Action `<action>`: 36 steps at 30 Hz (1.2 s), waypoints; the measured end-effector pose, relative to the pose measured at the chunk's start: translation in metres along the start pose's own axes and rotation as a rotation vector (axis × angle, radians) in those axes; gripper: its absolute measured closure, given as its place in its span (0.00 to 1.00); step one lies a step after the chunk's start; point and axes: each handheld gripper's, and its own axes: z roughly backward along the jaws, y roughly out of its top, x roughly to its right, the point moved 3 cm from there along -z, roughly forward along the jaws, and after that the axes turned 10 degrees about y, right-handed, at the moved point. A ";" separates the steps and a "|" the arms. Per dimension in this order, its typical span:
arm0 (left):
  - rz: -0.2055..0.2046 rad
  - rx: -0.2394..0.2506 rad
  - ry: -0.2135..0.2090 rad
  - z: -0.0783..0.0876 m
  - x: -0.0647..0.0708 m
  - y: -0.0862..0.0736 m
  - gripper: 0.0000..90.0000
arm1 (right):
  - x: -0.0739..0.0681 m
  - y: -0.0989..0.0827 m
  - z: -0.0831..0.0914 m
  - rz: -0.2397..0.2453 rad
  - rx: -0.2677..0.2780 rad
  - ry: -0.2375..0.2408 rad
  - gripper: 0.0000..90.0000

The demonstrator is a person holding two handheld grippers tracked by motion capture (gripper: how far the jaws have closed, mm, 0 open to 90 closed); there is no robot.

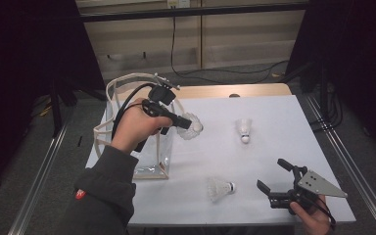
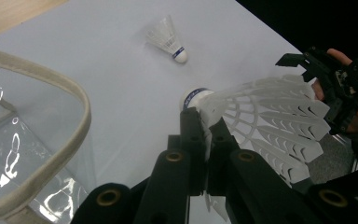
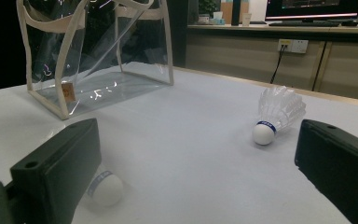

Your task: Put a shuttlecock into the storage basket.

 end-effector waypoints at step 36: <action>0.065 0.021 0.059 0.018 -0.022 0.010 0.99 | -0.001 0.001 0.000 -0.004 0.005 0.001 0.00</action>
